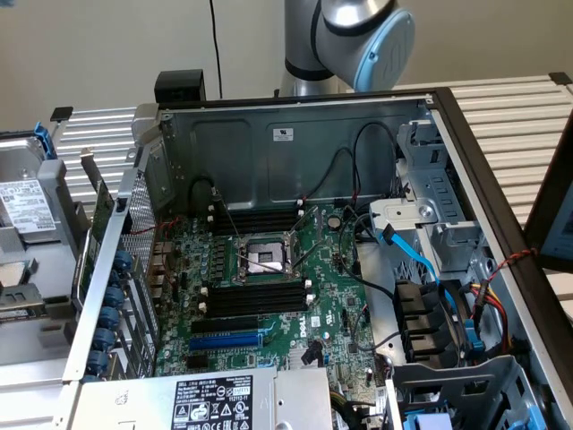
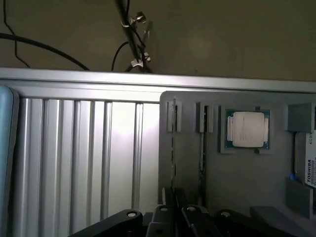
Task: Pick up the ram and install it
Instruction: 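Pick up the ram and move it above insertion slot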
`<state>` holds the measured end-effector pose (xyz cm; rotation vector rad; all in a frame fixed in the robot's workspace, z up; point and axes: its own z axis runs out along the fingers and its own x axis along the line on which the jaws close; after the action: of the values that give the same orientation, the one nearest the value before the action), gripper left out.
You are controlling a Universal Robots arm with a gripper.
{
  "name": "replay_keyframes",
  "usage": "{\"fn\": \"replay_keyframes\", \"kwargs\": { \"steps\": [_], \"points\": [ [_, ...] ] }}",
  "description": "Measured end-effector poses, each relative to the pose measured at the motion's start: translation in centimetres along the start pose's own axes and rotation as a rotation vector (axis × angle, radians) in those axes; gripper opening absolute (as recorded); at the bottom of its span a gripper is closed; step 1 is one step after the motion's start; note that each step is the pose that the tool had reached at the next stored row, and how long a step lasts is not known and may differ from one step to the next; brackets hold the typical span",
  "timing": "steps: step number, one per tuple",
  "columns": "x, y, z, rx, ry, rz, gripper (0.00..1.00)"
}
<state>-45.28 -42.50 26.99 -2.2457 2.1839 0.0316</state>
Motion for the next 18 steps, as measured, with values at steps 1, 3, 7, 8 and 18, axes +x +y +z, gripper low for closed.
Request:
{"fn": "replay_keyframes", "kwargs": {
  "steps": [1,3,7,8,18],
  "points": [
    [0.2,0.0,-0.45,0.0001,-0.0001,0.0,0.13],
    [0.6,0.02,-1.38,-0.0001,0.0,0.0,0.13],
    [1.7,-0.13,-3.22,0.0002,-0.0001,0.0,0.13],
    [2.0,-0.28,-3.71,-0.0001,-0.0001,0.0,0.13],
    [3.7,-3.76,-8.31,-0.0068,-0.0001,0.0,0.13]
  ]
}}
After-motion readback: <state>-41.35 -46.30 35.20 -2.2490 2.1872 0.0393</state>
